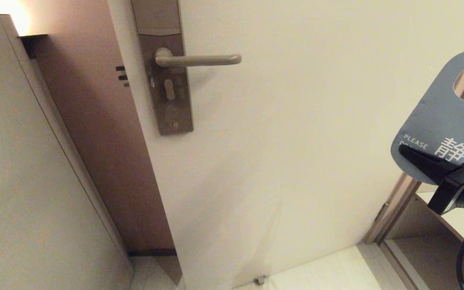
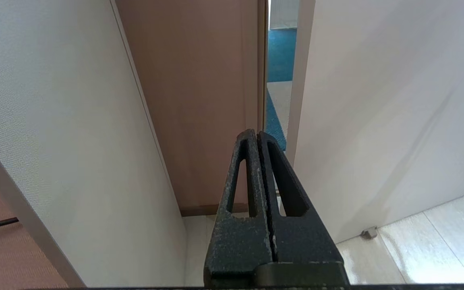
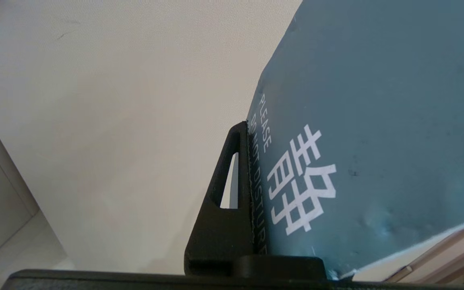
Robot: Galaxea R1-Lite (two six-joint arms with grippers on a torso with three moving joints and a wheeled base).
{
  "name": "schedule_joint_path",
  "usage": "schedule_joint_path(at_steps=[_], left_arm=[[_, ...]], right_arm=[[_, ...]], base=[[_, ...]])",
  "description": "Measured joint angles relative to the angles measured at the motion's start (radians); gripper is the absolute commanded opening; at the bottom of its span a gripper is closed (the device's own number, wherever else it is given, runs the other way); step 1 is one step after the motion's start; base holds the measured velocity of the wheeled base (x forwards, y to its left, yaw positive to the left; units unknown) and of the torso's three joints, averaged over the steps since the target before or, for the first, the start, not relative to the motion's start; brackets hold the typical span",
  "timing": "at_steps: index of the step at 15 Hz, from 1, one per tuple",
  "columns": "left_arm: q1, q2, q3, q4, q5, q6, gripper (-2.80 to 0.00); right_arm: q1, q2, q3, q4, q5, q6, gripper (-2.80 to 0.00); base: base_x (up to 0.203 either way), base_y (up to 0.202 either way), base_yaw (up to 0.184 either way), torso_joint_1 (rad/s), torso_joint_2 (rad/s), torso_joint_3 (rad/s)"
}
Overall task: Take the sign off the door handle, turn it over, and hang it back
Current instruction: Hang the sign back with the other side facing out
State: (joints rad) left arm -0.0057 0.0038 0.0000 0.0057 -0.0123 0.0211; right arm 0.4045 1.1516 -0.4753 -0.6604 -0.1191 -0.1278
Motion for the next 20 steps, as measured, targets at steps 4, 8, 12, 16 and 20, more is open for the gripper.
schedule_joint_path(at_steps=[4, 8, 12, 16, 20], left_arm=[[0.0, -0.001, 0.0, 0.0, 0.0, 0.0, -2.8], [0.0, -0.001, 0.0, 0.0, 0.0, 0.0, -2.8], [0.0, -0.001, 0.0, 0.0, 0.0, 0.0, -2.8], [0.0, -0.002, 0.0, 0.0, 0.0, 0.0, -2.8], [0.0, -0.002, 0.0, 0.0, 0.0, 0.0, -2.8]], right_arm=[[0.0, 0.055, -0.035, 0.002, 0.004, -0.013, -2.8], [0.0, 0.124, -0.096, 0.009, 0.038, -0.006, -2.8], [0.001, 0.159, -0.123, 0.082, 0.176, -0.005, -2.8], [0.001, 0.171, -0.199, 0.255, 0.253, 0.015, -2.8], [0.002, 0.189, -0.342, 0.393, 0.416, 0.055, -2.8]], base=[[0.0, 0.0, 0.0, 0.0, 0.0, 0.0], [0.0, 0.0, 0.0, 0.0, 0.0, 0.0], [0.0, 0.0, 0.0, 0.0, 0.0, 0.0], [0.0, 0.0, 0.0, 0.0, 0.0, 0.0], [0.0, 0.0, 0.0, 0.0, 0.0, 0.0]])
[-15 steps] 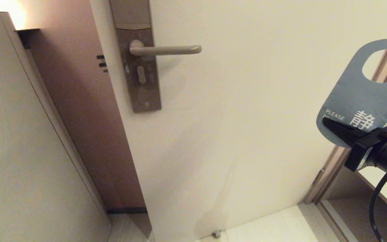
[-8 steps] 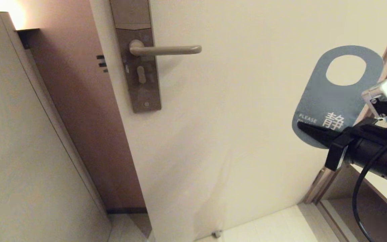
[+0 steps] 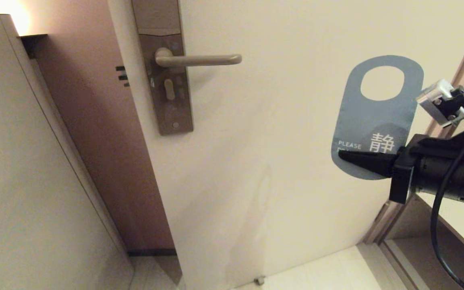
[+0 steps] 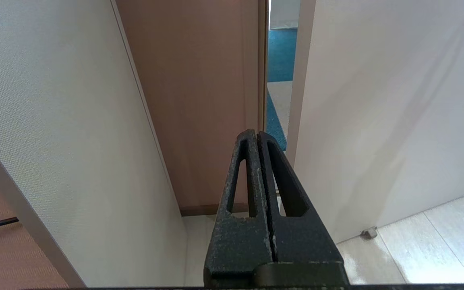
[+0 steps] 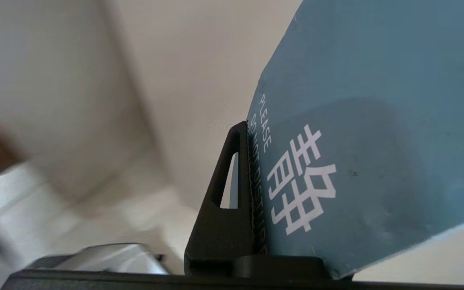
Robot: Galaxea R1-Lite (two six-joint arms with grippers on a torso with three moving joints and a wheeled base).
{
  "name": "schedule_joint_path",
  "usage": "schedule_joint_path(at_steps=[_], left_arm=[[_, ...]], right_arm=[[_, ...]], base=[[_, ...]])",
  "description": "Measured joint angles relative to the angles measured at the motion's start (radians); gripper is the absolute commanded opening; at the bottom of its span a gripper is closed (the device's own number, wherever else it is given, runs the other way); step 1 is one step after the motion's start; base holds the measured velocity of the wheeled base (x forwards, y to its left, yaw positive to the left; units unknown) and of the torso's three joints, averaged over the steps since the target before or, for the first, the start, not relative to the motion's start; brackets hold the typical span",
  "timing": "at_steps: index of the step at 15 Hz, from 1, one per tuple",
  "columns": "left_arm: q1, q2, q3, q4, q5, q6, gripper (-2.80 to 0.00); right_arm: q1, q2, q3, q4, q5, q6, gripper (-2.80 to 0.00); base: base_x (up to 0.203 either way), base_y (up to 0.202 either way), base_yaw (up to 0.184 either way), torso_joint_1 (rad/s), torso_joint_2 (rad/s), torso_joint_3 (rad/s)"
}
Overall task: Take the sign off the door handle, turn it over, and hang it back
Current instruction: Hang the sign back with the other side facing out
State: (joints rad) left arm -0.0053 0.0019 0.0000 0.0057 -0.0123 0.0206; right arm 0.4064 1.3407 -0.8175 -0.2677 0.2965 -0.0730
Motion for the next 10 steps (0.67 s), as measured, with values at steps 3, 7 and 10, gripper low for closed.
schedule_joint_path(at_steps=[3, 7, 10], left_arm=[[0.0, 0.0, 0.0, 0.0, 0.0, 0.0, -2.8], [0.0, 0.0, 0.0, 0.0, 0.0, 0.001, -2.8], [0.0, 0.0, 0.0, 0.0, 0.0, 0.0, -2.8]], right_arm=[[0.034, 0.022, -0.076, 0.062, 0.12, -0.002, -2.8], [0.096, 0.07, -0.11, 0.058, 0.056, -0.064, -2.8], [0.157, 0.109, -0.129, 0.052, -0.119, -0.105, -2.8]], base=[[0.0, 0.0, 0.0, 0.0, 0.0, 0.0], [0.0, 0.0, 0.0, 0.0, 0.0, 0.0], [0.0, 0.0, 0.0, 0.0, 0.0, 0.0]])
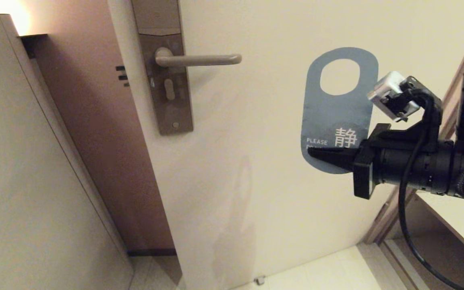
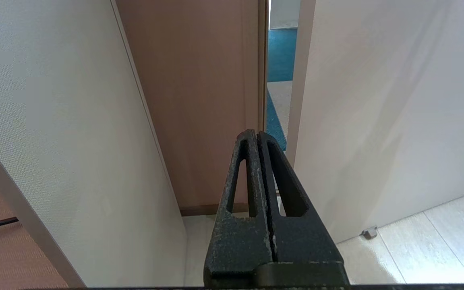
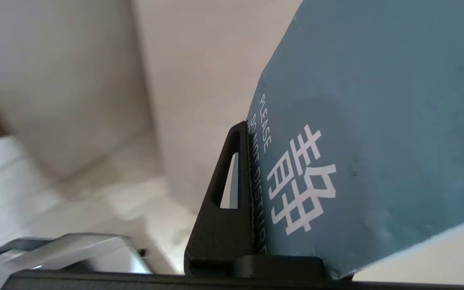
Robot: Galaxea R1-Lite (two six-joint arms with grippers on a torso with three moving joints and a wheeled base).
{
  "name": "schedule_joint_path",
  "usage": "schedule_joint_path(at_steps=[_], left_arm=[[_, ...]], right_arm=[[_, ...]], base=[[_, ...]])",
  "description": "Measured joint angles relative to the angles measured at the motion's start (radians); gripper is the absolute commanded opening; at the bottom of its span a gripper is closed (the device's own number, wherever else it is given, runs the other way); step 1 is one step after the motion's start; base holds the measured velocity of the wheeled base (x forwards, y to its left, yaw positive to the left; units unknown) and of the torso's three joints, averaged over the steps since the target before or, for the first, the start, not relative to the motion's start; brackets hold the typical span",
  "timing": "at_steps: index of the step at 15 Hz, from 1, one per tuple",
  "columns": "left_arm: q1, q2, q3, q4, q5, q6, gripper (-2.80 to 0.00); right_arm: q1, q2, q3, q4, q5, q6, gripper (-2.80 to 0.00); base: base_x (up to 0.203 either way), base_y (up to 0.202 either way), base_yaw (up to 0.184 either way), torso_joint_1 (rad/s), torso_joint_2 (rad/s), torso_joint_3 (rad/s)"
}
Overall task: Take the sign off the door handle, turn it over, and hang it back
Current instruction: Hang the sign back with the other side facing out
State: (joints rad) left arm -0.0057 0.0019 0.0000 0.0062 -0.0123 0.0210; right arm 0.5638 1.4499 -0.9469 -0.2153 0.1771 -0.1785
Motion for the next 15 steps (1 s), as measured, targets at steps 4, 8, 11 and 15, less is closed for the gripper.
schedule_joint_path(at_steps=[4, 8, 11, 15], left_arm=[[0.0, 0.0, 0.0, 0.0, 0.0, 0.0, -2.8], [0.0, 0.0, 0.0, 0.0, 0.0, 0.0, -2.8], [0.0, 0.0, 0.0, 0.0, 0.0, 0.0, -2.8], [0.0, 0.0, 0.0, 0.0, 0.0, 0.0, -2.8]], right_arm=[[0.137, 0.068, -0.093, -0.001, -0.257, -0.003, -2.8], [0.249, 0.148, -0.211, -0.002, -0.445, -0.014, -2.8], [0.271, 0.194, -0.255, -0.024, -0.488, -0.076, -2.8], [0.274, 0.259, -0.29, -0.119, -0.558, -0.143, -2.8]], base=[[0.0, 0.0, 0.0, 0.0, 0.0, 0.0], [0.0, 0.0, 0.0, 0.0, 0.0, 0.0], [0.0, 0.0, 0.0, 0.0, 0.0, 0.0], [0.0, 0.0, 0.0, 0.0, 0.0, 0.0]])
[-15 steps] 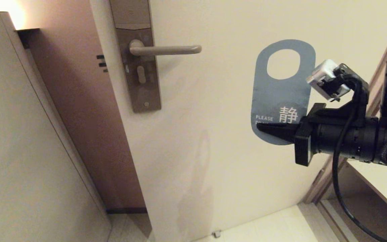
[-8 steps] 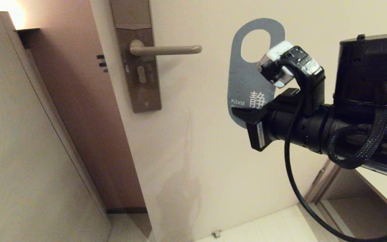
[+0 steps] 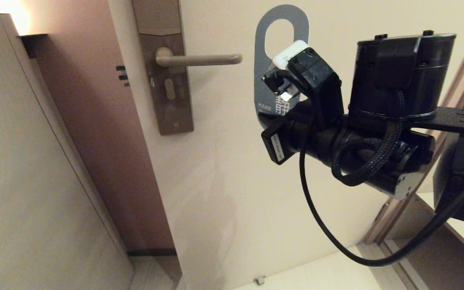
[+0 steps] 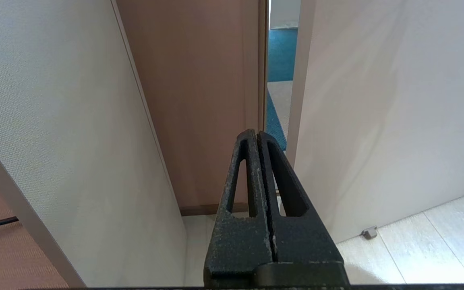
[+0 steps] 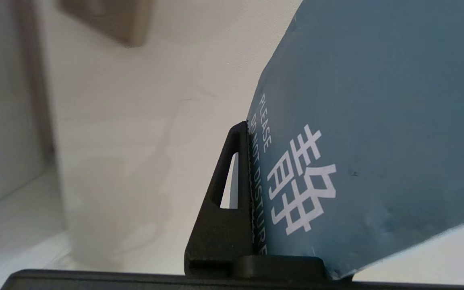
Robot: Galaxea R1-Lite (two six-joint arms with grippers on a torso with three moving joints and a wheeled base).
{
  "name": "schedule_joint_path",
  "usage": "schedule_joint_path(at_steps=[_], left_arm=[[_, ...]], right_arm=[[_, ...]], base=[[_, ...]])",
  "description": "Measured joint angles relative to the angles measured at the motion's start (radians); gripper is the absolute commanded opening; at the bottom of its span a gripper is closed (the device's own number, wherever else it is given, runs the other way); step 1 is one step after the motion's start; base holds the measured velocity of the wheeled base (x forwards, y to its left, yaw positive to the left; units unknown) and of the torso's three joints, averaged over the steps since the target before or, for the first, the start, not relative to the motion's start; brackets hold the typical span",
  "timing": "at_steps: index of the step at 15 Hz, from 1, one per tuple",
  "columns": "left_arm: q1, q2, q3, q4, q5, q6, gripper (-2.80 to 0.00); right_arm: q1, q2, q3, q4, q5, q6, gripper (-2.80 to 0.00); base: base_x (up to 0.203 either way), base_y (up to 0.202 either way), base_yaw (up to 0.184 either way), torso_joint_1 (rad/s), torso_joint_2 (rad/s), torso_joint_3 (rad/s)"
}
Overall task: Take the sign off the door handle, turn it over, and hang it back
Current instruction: Hang the sign back with the other side facing out
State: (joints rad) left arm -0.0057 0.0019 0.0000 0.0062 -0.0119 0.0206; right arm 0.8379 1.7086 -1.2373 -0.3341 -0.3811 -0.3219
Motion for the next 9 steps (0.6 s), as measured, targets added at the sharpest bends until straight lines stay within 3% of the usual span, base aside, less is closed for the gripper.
schedule_joint_path(at_steps=[9], left_arm=[[0.0, 0.0, 0.0, 0.0, 0.0, 0.0, -2.8]], right_arm=[[-0.001, 0.104, -0.061, -0.004, -0.082, -0.004, -2.8]], base=[[0.0, 0.0, 0.0, 0.0, 0.0, 0.0]])
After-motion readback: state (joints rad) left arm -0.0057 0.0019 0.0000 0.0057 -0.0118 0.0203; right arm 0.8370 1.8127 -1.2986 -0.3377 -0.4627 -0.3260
